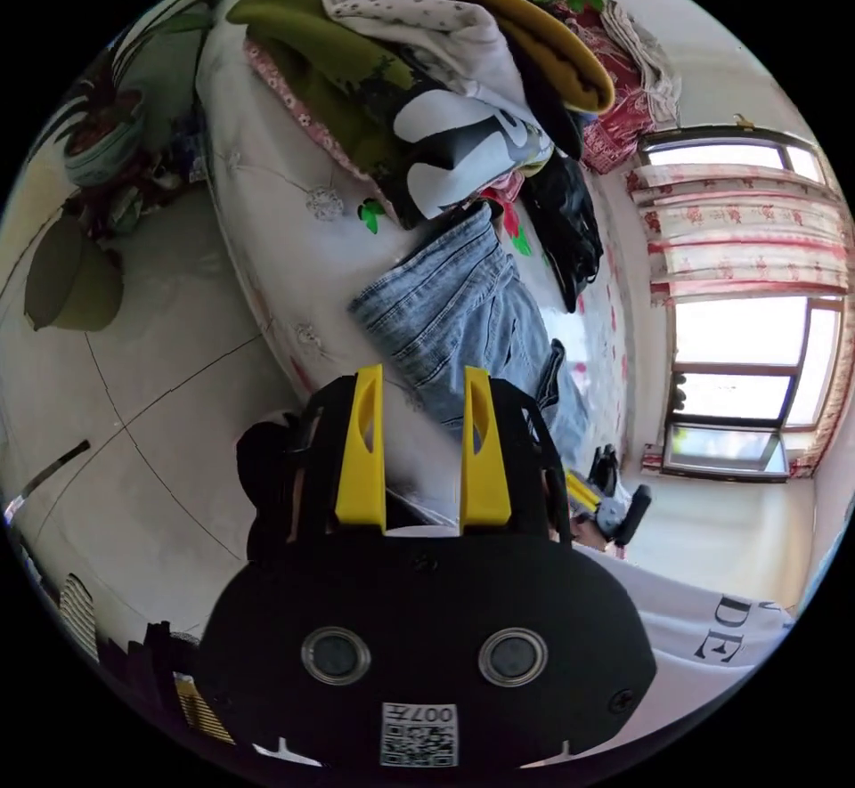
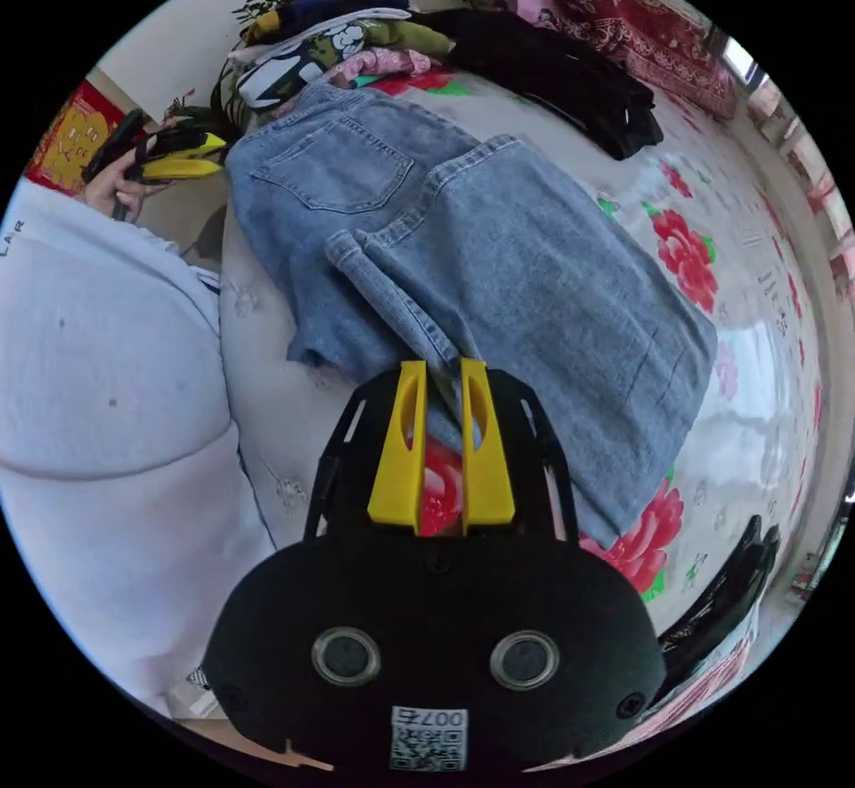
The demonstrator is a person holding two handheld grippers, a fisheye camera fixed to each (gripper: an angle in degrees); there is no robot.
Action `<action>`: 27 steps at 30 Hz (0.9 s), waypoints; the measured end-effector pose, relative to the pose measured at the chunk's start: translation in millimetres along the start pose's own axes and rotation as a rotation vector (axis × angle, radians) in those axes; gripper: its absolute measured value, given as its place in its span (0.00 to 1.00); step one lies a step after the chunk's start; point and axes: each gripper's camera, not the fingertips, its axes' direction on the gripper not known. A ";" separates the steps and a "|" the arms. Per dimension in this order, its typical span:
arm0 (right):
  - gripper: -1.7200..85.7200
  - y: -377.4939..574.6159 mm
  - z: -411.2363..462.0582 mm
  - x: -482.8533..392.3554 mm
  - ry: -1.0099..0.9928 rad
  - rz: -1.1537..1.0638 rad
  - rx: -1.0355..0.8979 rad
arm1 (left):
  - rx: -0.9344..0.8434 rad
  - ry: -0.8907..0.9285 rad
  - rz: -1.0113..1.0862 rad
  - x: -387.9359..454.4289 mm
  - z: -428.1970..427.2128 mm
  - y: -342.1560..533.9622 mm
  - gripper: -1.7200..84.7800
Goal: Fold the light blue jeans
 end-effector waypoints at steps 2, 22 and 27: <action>0.09 -10.6 -10.1 -22.1 0.071 0.006 0.070 | 0.019 0.037 0.001 -5.6 -2.9 -5.0 0.17; 0.06 -71.9 57.5 -31.7 -0.028 0.031 -0.015 | 0.162 0.162 0.217 19.2 -19.1 34.4 0.01; 0.06 -28.6 11.1 -2.8 -0.030 0.179 0.185 | 0.149 0.219 0.613 135.7 -17.0 57.9 0.01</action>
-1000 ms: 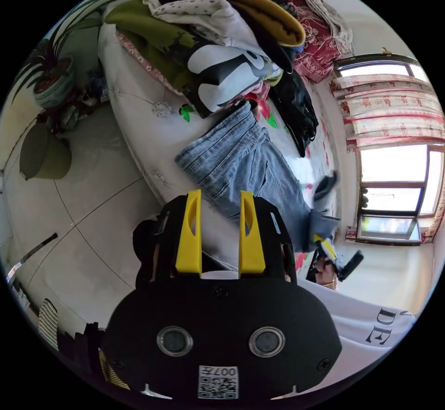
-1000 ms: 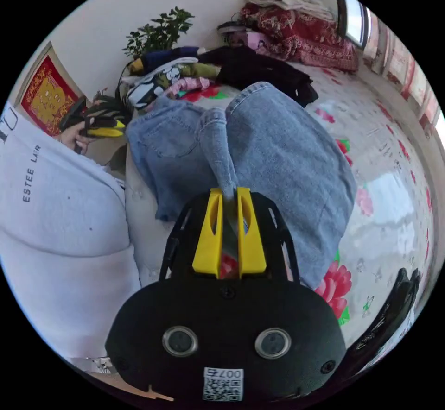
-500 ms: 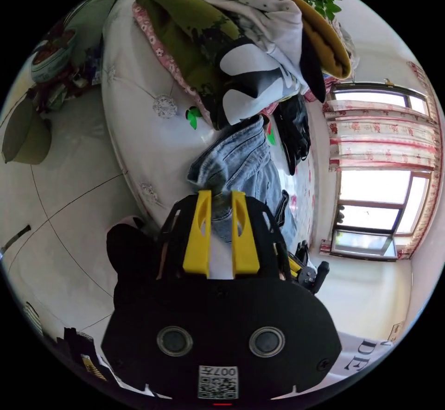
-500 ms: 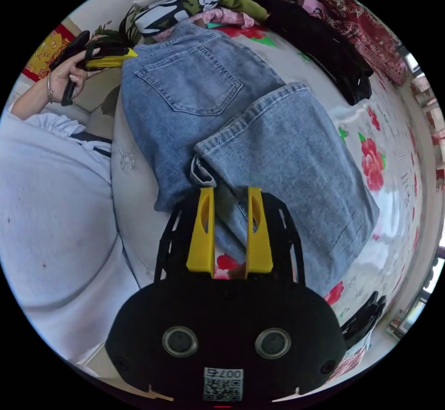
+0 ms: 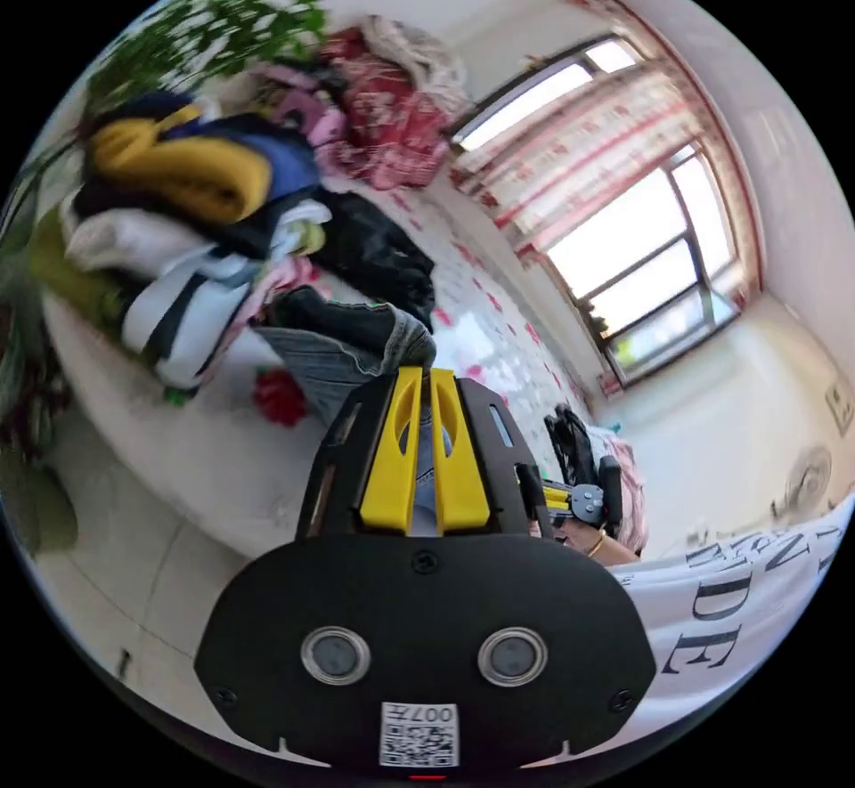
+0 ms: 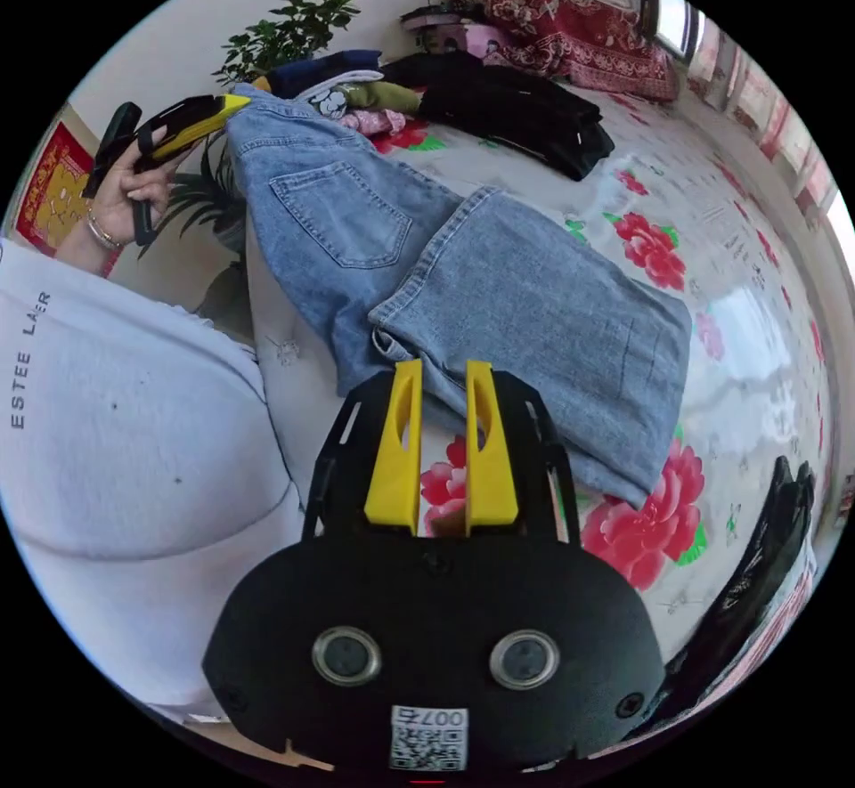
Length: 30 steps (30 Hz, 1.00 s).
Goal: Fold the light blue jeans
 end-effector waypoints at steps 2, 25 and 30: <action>0.07 26.5 -25.4 31.7 0.037 0.091 0.051 | -0.036 0.060 0.144 44.7 25.6 -11.6 0.01; 0.11 102.2 -49.6 351.1 -0.263 0.809 0.148 | -0.634 0.009 0.035 52.4 314.7 59.9 0.17; 0.07 75.6 -53.8 358.4 -0.232 0.776 0.065 | -0.765 0.056 0.047 48.7 388.6 74.2 0.19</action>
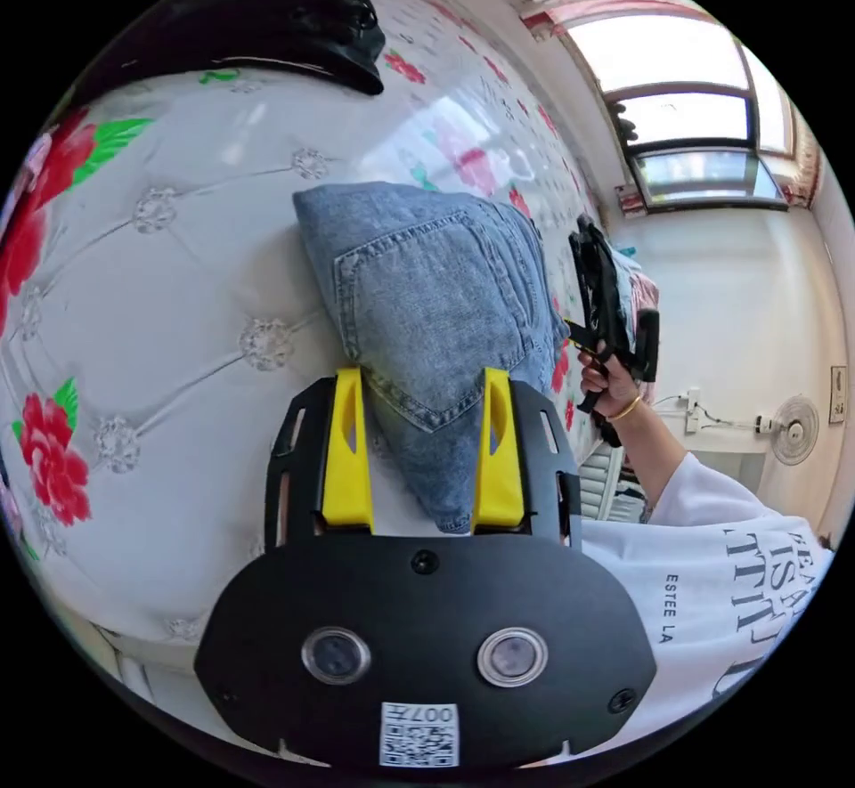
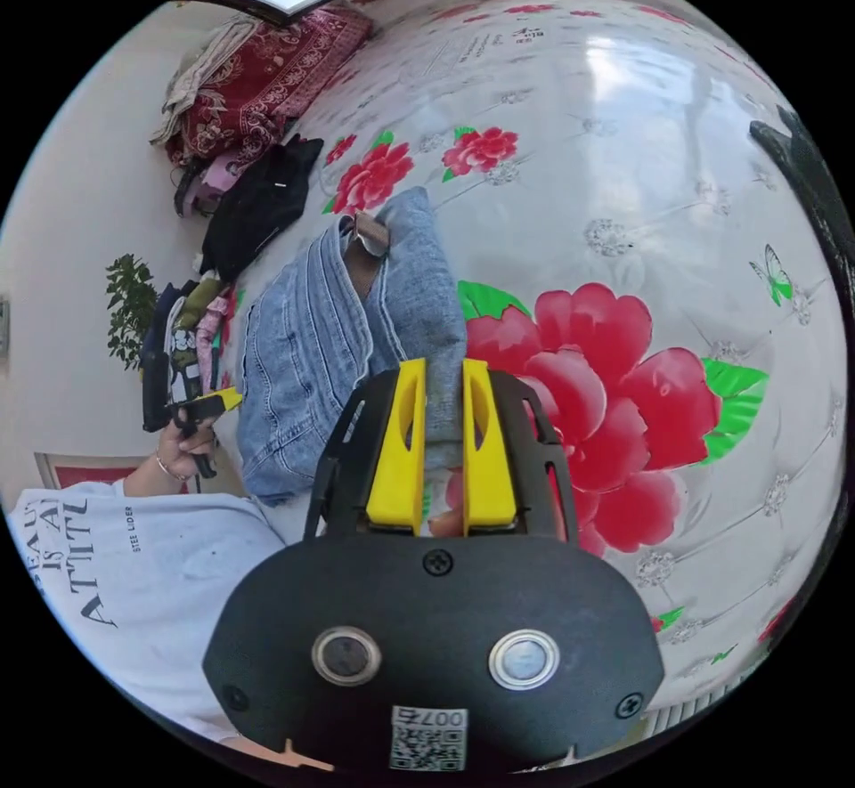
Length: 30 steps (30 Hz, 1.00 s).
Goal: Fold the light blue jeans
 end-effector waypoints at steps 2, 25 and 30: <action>0.05 -5.9 -10.5 -8.0 0.006 -0.038 -0.037 | -0.033 -0.056 0.046 3.7 10.5 -14.7 0.17; 0.06 -114.2 -74.1 -275.3 -0.254 -0.124 0.351 | 0.281 -0.603 0.082 -66.6 -240.2 -203.5 0.16; 0.07 -22.2 -65.5 -245.0 0.005 -0.086 0.250 | 0.272 -0.559 0.252 -59.6 -139.6 -111.2 0.15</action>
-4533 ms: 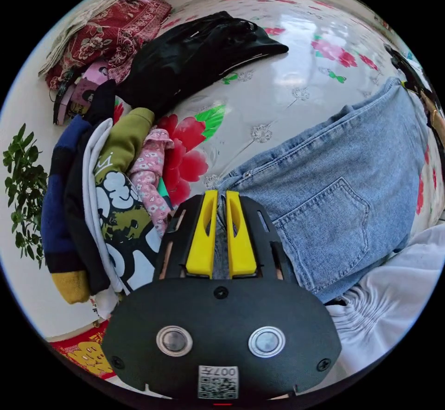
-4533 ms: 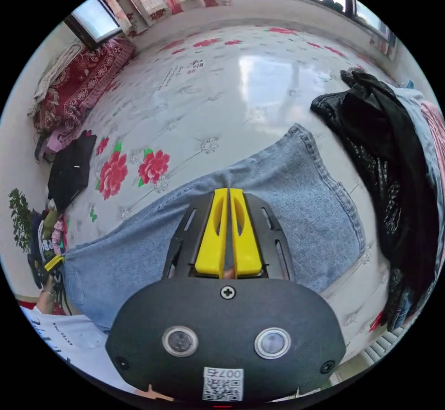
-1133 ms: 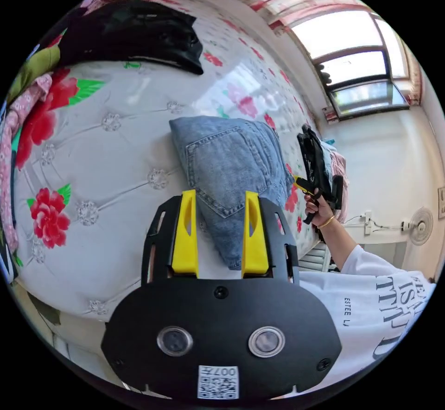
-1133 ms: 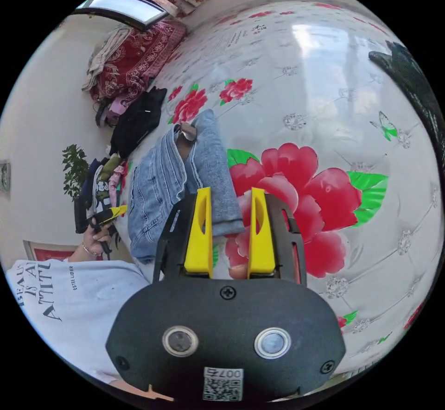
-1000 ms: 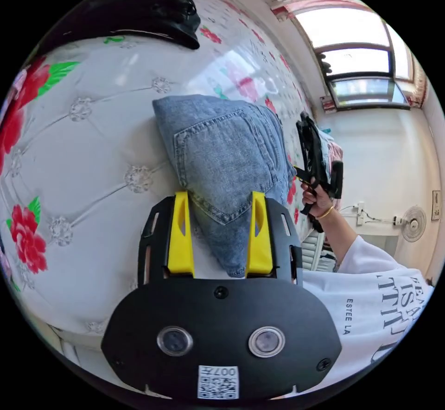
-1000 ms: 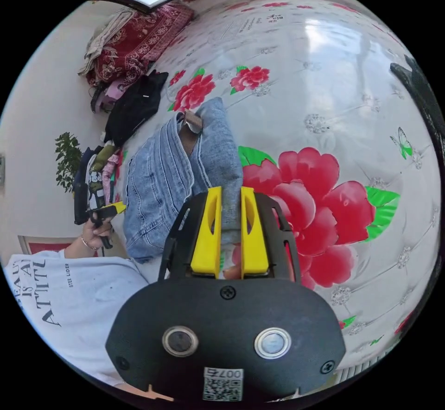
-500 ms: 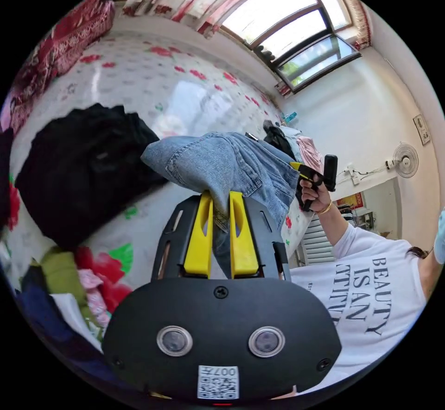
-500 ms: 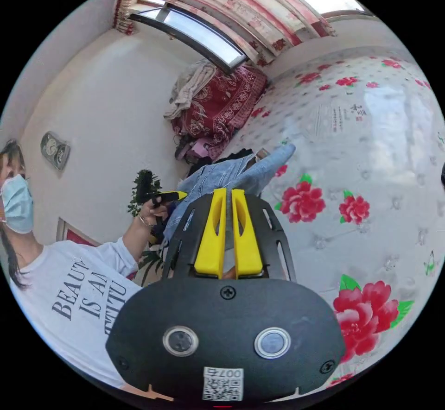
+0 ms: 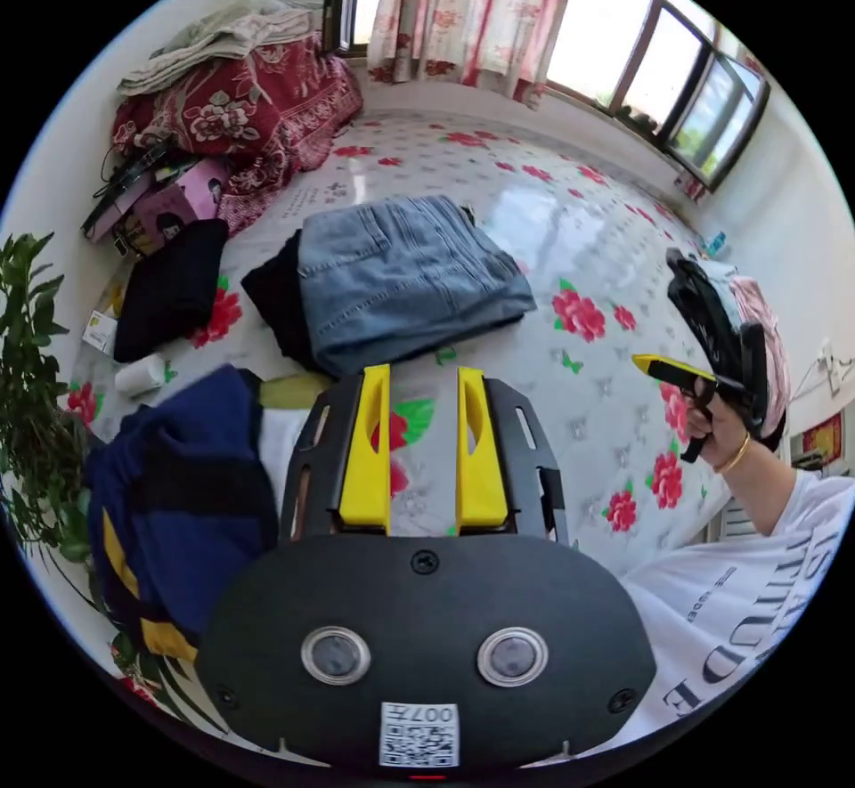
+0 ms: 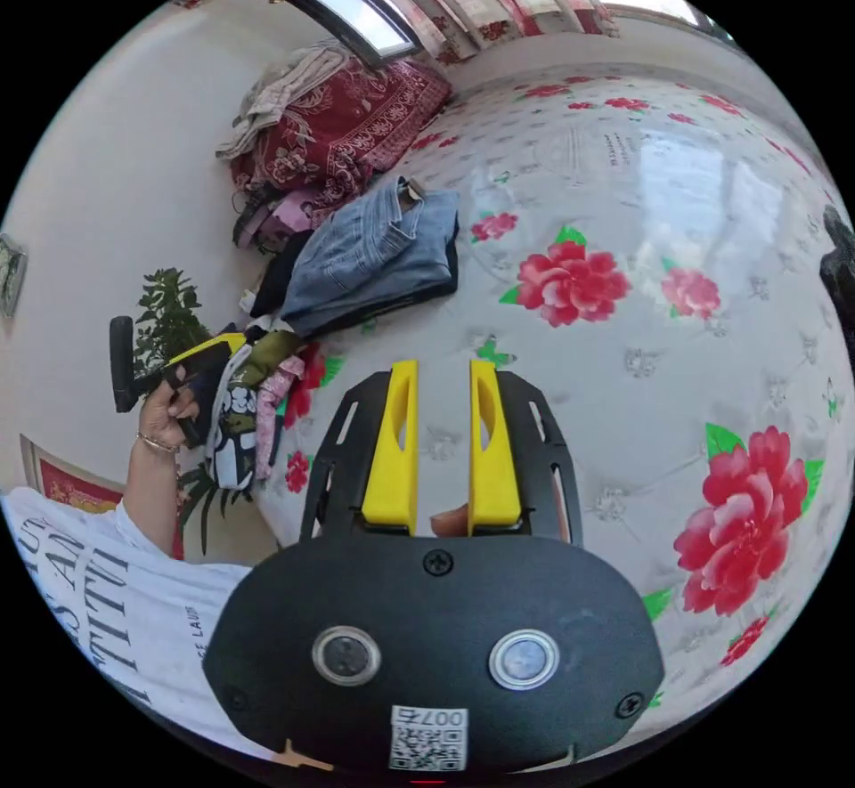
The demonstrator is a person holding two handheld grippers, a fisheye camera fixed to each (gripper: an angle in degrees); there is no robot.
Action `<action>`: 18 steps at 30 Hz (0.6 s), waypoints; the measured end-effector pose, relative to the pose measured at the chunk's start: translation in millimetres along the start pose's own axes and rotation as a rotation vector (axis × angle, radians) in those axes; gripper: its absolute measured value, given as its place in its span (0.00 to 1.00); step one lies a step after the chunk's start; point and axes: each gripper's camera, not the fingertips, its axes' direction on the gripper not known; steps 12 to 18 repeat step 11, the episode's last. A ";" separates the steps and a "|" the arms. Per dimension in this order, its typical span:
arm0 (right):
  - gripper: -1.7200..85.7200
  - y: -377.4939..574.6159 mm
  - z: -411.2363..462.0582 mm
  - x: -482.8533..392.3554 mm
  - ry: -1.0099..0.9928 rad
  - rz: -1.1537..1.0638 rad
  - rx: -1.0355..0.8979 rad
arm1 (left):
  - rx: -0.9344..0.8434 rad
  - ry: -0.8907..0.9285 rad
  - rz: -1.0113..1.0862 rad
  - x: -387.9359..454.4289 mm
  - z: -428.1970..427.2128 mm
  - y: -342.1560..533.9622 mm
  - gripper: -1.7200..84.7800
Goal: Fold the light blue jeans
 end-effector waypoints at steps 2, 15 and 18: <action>0.07 41.9 -34.3 28.8 0.129 0.089 0.001 | -0.082 0.045 0.052 26.7 29.9 24.6 0.14; 0.09 157.9 -260.7 139.0 0.603 0.583 0.380 | -0.382 0.204 0.209 99.9 131.6 46.4 0.14; 0.09 157.9 -260.7 139.0 0.603 0.583 0.380 | -0.382 0.204 0.209 99.9 131.6 46.4 0.14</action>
